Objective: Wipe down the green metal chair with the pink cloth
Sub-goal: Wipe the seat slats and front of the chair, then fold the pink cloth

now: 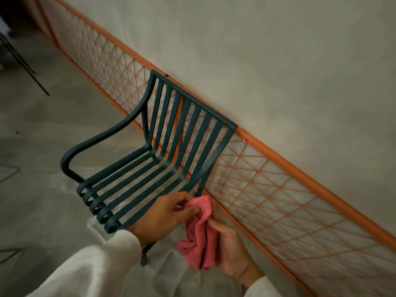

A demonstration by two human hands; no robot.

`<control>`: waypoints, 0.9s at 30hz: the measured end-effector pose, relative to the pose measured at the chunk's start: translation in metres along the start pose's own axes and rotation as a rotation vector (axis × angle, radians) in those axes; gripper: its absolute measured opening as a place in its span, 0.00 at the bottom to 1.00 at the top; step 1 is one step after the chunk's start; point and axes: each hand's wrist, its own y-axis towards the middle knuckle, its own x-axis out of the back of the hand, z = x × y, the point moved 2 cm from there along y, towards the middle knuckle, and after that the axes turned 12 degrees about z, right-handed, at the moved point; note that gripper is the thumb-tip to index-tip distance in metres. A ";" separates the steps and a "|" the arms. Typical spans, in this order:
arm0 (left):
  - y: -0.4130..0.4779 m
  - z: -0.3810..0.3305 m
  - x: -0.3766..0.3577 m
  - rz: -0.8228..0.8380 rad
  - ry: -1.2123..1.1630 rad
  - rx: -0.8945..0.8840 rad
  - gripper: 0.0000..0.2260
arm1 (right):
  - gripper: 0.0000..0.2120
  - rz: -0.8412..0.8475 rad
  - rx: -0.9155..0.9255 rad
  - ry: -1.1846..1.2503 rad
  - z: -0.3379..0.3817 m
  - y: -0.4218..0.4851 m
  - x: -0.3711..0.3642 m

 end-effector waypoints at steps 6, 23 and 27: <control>-0.007 -0.075 0.019 0.036 0.274 -0.139 0.06 | 0.27 -0.126 0.130 -0.223 0.034 -0.026 -0.057; -0.072 -0.141 0.073 0.388 -0.201 -0.173 0.13 | 0.15 -0.463 0.587 -0.483 -0.005 -0.066 -0.171; -0.092 -0.111 0.058 0.469 -0.304 -0.018 0.18 | 0.15 -0.532 0.593 -0.405 -0.024 -0.079 -0.170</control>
